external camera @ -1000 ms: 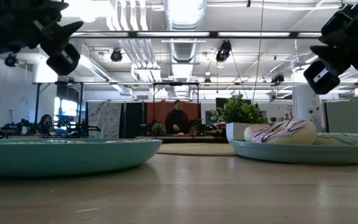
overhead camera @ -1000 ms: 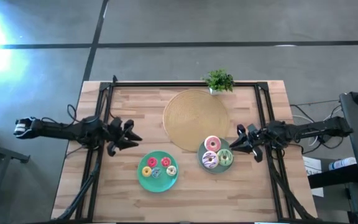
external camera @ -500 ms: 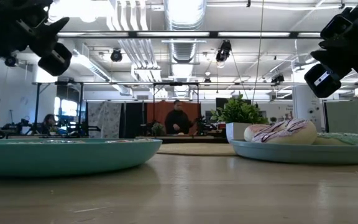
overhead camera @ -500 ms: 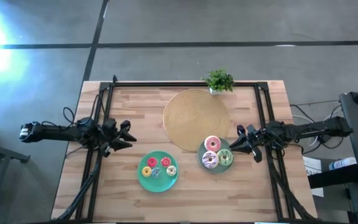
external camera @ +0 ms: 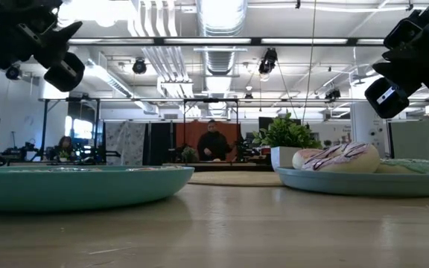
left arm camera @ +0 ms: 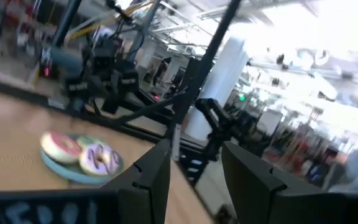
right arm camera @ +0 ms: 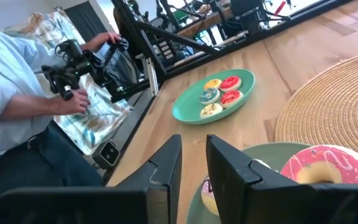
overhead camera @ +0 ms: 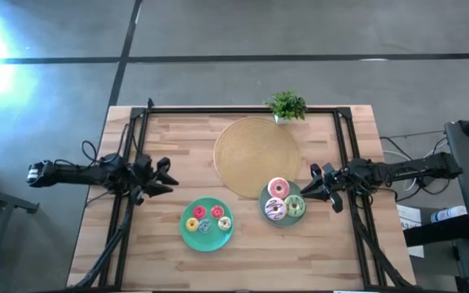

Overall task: Pick & Place donuts
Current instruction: Return to Home Position

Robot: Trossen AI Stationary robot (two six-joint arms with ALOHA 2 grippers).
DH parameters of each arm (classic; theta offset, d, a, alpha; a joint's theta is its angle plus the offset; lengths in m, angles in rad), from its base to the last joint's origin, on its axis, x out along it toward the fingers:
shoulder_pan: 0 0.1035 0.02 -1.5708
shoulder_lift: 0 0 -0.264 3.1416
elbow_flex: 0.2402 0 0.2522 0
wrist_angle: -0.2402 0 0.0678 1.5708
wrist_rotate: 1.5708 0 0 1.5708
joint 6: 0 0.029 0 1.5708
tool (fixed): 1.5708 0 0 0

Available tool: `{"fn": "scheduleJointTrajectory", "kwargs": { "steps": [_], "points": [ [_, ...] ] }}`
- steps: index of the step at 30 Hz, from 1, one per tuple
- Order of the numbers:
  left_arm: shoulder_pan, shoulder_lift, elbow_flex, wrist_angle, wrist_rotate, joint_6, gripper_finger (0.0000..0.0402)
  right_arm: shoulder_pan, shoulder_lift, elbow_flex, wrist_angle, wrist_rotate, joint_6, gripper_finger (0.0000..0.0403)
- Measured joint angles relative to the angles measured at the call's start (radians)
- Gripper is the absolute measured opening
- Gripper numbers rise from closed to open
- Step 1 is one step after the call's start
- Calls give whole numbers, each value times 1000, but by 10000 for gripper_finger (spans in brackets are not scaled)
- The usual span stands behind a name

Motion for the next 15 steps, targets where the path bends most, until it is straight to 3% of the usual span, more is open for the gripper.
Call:
{"fn": "scheduleJointTrajectory", "kwargs": {
  "steps": [5,8,15],
  "points": [
    [5,-131,-2,-129,13,215,120,0,0,0,0,0,0,68],
    [21,-215,-2,-195,18,238,120,0,0,0,0,0,0,68],
    [56,-215,-2,-304,34,325,120,0,1,0,0,0,0,68]
  ]
}}
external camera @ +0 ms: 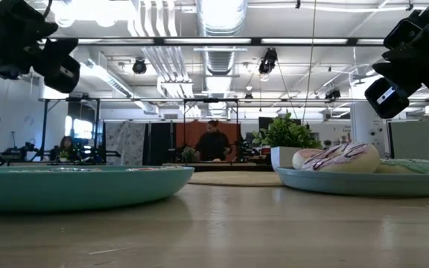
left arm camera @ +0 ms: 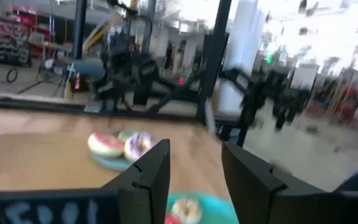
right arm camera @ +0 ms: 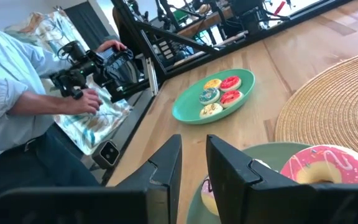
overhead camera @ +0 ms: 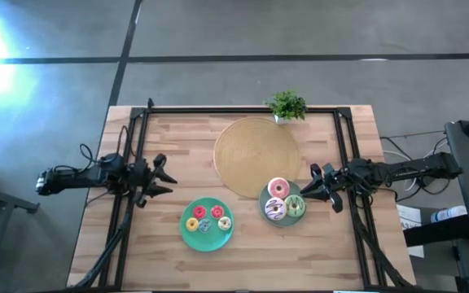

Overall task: Pick & Place donuts
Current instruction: Return to Home Position

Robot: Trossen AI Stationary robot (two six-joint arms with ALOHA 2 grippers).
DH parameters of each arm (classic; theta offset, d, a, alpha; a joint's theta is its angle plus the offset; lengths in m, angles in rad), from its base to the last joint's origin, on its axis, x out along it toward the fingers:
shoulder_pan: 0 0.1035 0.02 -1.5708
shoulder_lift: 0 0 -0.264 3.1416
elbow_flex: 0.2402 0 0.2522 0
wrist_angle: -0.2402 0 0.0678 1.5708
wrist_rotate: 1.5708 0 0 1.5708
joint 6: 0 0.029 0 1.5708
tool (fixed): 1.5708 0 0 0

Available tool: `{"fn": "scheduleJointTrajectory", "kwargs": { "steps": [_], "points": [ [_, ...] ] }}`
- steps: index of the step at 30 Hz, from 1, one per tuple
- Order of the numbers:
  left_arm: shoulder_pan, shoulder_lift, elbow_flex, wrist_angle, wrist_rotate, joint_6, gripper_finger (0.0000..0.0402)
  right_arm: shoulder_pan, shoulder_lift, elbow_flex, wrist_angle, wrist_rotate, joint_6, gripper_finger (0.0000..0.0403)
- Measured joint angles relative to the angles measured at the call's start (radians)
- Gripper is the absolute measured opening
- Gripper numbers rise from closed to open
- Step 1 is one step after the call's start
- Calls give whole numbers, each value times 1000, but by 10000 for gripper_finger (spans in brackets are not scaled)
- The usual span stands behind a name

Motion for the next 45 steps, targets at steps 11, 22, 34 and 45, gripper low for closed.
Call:
{"fn": "scheduleJointTrajectory", "kwargs": {
  "steps": [11,22,34,45],
  "points": [
    [0,-1,-1,-16,-11,12,120,0,-2,0,0,0,0,68],
    [-18,-1,-2,-2,-11,-28,120,0,-2,0,0,0,0,68],
    [-21,35,-2,-18,-18,-29,120,0,-2,0,0,0,0,68],
    [-21,36,-2,-19,-18,-29,120,0,0,0,0,0,0,68]
  ]
}}
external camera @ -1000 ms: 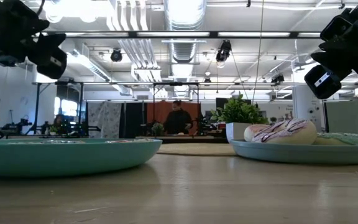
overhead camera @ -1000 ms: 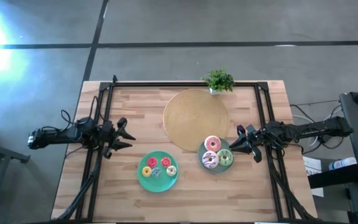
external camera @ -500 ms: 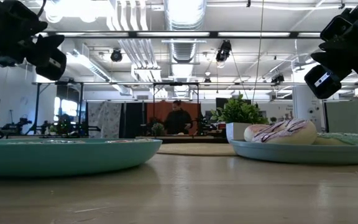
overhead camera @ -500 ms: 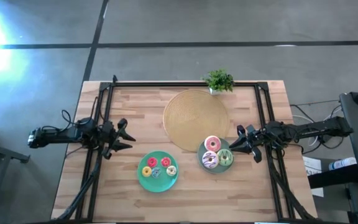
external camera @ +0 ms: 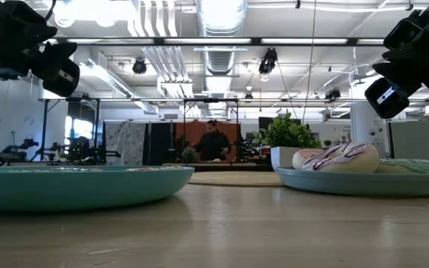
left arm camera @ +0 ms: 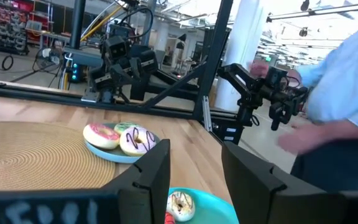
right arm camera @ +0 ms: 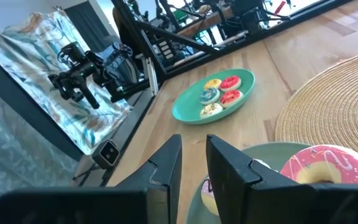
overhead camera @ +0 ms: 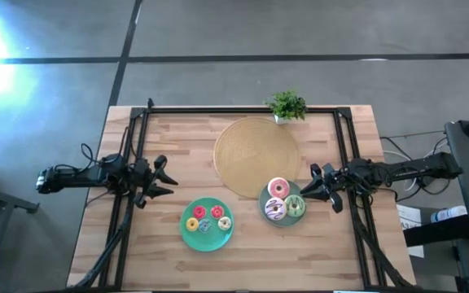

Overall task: Pick & Place donuts
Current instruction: Return to Home Position

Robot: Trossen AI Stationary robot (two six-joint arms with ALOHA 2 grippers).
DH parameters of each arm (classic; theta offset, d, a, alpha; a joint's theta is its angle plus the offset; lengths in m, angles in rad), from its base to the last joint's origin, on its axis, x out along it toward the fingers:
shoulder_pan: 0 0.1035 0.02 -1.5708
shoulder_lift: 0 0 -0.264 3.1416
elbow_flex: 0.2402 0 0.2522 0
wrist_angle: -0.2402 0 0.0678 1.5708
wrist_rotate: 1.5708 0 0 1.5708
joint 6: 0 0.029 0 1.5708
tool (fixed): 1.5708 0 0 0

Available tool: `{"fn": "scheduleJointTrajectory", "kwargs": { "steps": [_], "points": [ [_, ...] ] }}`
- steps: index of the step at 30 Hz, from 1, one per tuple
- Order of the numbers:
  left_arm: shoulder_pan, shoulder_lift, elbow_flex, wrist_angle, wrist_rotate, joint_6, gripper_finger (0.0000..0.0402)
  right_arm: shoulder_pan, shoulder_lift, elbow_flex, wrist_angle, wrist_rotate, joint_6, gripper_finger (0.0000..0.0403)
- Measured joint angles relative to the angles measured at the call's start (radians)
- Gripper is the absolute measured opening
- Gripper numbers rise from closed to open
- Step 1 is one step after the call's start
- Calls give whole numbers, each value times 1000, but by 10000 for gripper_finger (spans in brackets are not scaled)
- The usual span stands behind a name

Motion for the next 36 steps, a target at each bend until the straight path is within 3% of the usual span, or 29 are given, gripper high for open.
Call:
{"fn": "scheduleJointTrajectory", "kwargs": {
  "steps": [9,13,18,22,26,36],
  "points": [
    [1,0,0,0,0,0,120,0,-1,0,-7,0,-31,68],
    [1,0,0,0,0,0,120,-2,-16,0,16,11,-184,68],
    [1,0,0,0,0,0,120,-45,-125,1,26,30,-428,68],
    [0,0,0,0,0,0,120,-77,-220,2,3,29,-449,68],
    [0,0,0,-1,0,0,120,-80,-294,2,-146,29,-473,68],
    [0,1,0,-1,0,0,120,-80,-285,2,-157,33,-502,68]
  ]
}}
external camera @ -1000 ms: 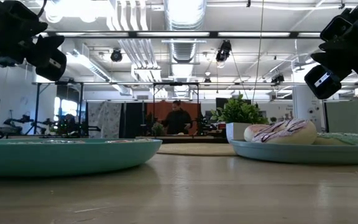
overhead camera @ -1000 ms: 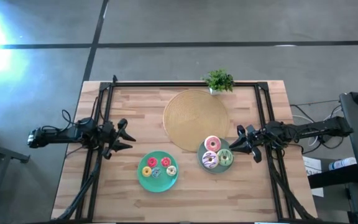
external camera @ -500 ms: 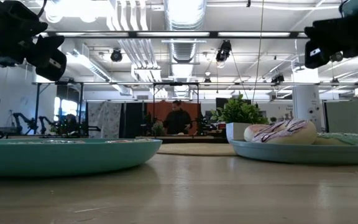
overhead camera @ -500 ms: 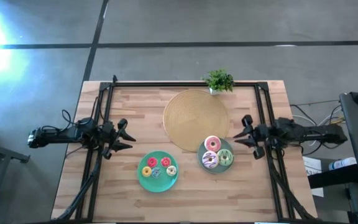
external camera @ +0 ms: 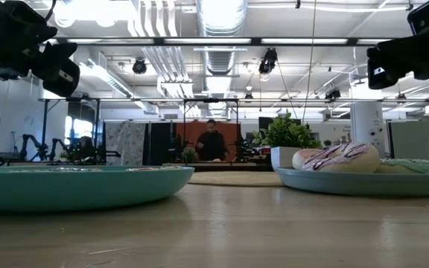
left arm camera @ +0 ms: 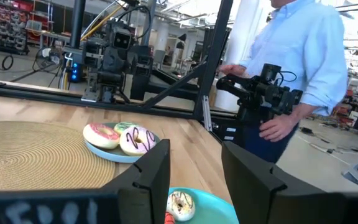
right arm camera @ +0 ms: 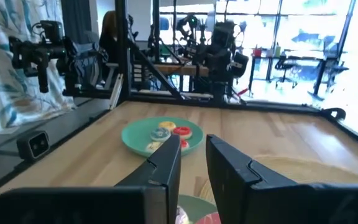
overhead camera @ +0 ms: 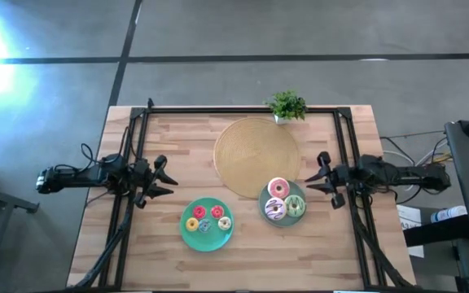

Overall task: Pick & Place donuts
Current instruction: Return to Home Position

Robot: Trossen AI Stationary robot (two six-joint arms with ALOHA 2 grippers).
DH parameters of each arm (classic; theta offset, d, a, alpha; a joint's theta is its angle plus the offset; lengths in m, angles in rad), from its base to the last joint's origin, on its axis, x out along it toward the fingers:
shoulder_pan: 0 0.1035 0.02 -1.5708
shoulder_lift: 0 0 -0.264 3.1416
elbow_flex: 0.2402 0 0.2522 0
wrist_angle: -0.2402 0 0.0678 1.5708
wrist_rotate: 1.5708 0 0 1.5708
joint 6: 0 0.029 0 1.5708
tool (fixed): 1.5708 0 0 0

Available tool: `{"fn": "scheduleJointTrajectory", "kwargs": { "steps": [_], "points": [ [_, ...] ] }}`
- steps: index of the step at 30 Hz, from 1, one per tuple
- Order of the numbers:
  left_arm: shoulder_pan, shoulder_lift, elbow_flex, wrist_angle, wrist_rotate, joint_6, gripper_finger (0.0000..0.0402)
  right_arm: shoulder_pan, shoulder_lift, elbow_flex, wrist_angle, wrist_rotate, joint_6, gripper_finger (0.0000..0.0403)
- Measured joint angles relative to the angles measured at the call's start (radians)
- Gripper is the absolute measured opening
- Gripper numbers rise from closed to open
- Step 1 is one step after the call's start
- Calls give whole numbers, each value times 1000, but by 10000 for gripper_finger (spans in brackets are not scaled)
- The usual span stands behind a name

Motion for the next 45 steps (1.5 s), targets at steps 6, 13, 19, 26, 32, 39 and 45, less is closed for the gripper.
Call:
{"fn": "scheduleJointTrajectory", "kwargs": {
  "steps": [6,13,19,26,32,39,45],
  "points": [
    [0,0,0,0,0,0,120,0,24,0,0,1,86,68],
    [0,0,0,0,0,0,120,0,27,0,2,2,96,68],
    [0,0,0,0,0,0,120,0,29,-1,2,3,98,68],
    [0,0,0,0,0,0,120,1,29,-1,2,3,98,68],
    [1,0,0,0,0,0,120,1,29,-1,2,3,98,68],
    [1,0,0,0,0,0,120,1,29,-1,2,3,98,68],
    [0,0,0,0,0,0,120,1,29,-1,2,3,98,68]
  ]
}}
